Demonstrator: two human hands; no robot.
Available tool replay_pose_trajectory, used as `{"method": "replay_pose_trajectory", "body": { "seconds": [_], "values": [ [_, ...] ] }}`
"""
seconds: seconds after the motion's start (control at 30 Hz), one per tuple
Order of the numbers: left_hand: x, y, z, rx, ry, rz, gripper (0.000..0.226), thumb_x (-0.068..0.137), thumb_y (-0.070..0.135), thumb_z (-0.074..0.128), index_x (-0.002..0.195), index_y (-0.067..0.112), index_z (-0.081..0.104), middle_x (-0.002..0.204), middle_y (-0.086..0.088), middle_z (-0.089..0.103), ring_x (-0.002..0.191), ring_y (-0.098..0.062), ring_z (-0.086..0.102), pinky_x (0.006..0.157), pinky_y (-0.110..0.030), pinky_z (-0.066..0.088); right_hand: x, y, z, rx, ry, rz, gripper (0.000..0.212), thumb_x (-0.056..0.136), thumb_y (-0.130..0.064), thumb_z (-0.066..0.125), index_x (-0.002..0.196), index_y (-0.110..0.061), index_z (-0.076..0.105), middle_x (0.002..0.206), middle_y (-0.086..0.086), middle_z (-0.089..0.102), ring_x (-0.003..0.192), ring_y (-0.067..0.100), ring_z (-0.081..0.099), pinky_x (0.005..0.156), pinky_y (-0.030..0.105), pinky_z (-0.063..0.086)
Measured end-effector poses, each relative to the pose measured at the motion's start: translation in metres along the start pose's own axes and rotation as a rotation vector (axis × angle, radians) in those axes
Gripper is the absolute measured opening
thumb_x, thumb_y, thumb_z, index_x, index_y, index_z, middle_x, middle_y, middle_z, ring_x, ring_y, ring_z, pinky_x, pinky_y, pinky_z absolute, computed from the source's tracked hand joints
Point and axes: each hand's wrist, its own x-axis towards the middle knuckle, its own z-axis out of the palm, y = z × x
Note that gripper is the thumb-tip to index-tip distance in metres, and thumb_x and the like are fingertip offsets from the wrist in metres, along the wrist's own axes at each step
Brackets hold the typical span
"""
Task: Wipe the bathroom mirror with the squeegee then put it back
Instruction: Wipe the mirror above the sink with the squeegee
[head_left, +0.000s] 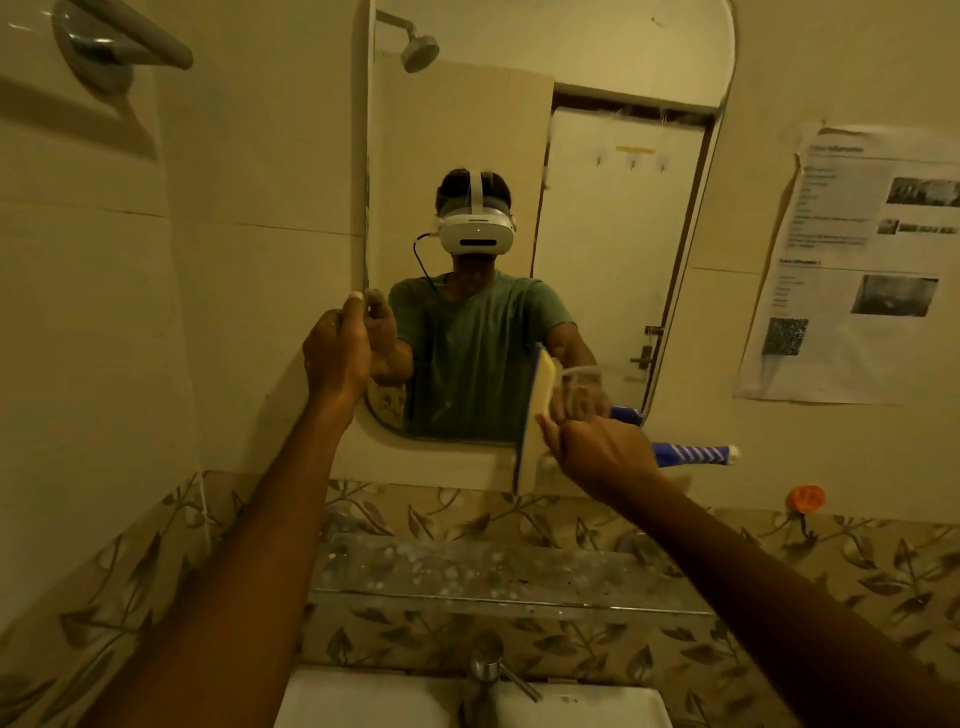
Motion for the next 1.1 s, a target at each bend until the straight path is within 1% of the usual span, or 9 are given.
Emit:
{"method": "replay_pose_trajectory", "body": {
  "seconds": [0.1,0.2,0.33,0.47,0.6,0.73,0.83,0.9,1.1],
  "values": [
    [-0.001,0.0,0.001,0.002,-0.006,0.011,0.045,0.099,0.044,0.039,0.107,0.008,0.064,0.099,-0.004,0.06,0.093,-0.018,0.056,0.074,-0.03,0.043,-0.011,0.02,0.0,-0.133,-0.016,0.01,0.034,0.105,-0.042,0.029,0.105,-0.019,0.055,0.063,-0.006,0.046,0.052,0.012,0.052,0.056,0.03,0.054],
    [-0.002,0.003,-0.001,0.03,-0.017,0.021,0.044,0.099,0.043,0.039,0.11,0.007,0.063,0.101,-0.004,0.058,0.094,-0.018,0.054,0.078,-0.032,0.045,-0.009,0.005,0.001,-0.123,-0.015,-0.027,0.031,0.103,-0.042,0.034,0.102,-0.02,0.056,0.065,-0.007,0.044,0.053,0.009,0.05,0.051,0.024,0.044],
    [-0.006,0.007,0.0,0.021,-0.001,0.005,0.045,0.099,0.042,0.039,0.109,0.006,0.063,0.1,-0.005,0.058,0.093,-0.018,0.054,0.077,-0.032,0.043,0.01,-0.063,0.0,-0.074,-0.009,-0.205,0.035,0.105,-0.042,0.03,0.108,-0.019,0.056,0.071,-0.003,0.049,0.062,0.017,0.057,0.054,0.032,0.051],
    [-0.007,0.008,0.001,-0.001,0.024,-0.012,0.046,0.1,0.042,0.037,0.106,0.005,0.065,0.098,-0.006,0.06,0.091,-0.019,0.055,0.074,-0.032,0.043,0.023,-0.105,0.003,-0.126,0.012,-0.204,0.044,0.103,-0.041,0.03,0.123,-0.011,0.054,0.088,0.005,0.047,0.07,0.02,0.051,0.056,0.033,0.038],
    [-0.003,0.005,0.0,-0.006,0.028,-0.017,0.048,0.099,0.043,0.037,0.101,0.005,0.066,0.098,-0.008,0.061,0.095,-0.024,0.058,0.083,-0.041,0.048,0.015,-0.051,-0.003,-0.027,-0.038,-0.14,0.048,0.103,-0.046,0.029,0.137,-0.014,0.037,0.11,0.009,0.054,0.076,0.016,0.054,0.052,0.024,0.037],
    [-0.003,0.001,0.003,-0.004,0.029,0.012,0.045,0.1,0.041,0.036,0.101,0.006,0.064,0.098,-0.007,0.059,0.093,-0.021,0.055,0.082,-0.038,0.047,-0.01,0.036,-0.012,-0.11,-0.052,0.05,0.04,0.104,-0.046,0.027,0.108,-0.018,0.055,0.073,-0.003,0.054,0.061,0.015,0.06,0.056,0.031,0.055],
    [-0.004,0.002,0.007,0.001,0.055,0.028,0.039,0.1,0.038,0.038,0.101,0.008,0.063,0.097,-0.006,0.058,0.091,-0.018,0.053,0.077,-0.032,0.043,-0.031,0.071,-0.018,-0.167,-0.036,0.209,0.063,0.099,-0.058,0.012,0.071,-0.019,0.054,0.059,-0.003,0.054,0.05,0.014,0.055,0.049,0.026,0.043],
    [-0.004,0.004,0.009,0.016,0.08,0.02,0.042,0.1,0.038,0.039,0.108,0.005,0.063,0.098,-0.004,0.056,0.092,-0.018,0.053,0.077,-0.03,0.042,-0.034,0.071,-0.019,-0.213,-0.028,0.216,0.064,0.098,-0.058,0.011,0.065,-0.021,0.05,0.058,-0.002,0.054,0.049,0.015,0.054,0.048,0.025,0.039],
    [-0.007,0.007,0.01,0.02,0.087,-0.008,0.043,0.1,0.036,0.038,0.108,0.003,0.064,0.107,-0.011,0.062,0.096,-0.023,0.057,0.079,-0.035,0.044,-0.001,0.008,-0.019,-0.117,0.055,-0.062,0.043,0.104,-0.046,0.023,0.118,-0.018,0.052,0.078,-0.005,0.049,0.063,0.012,0.05,0.054,0.027,0.039]
  ]
}}
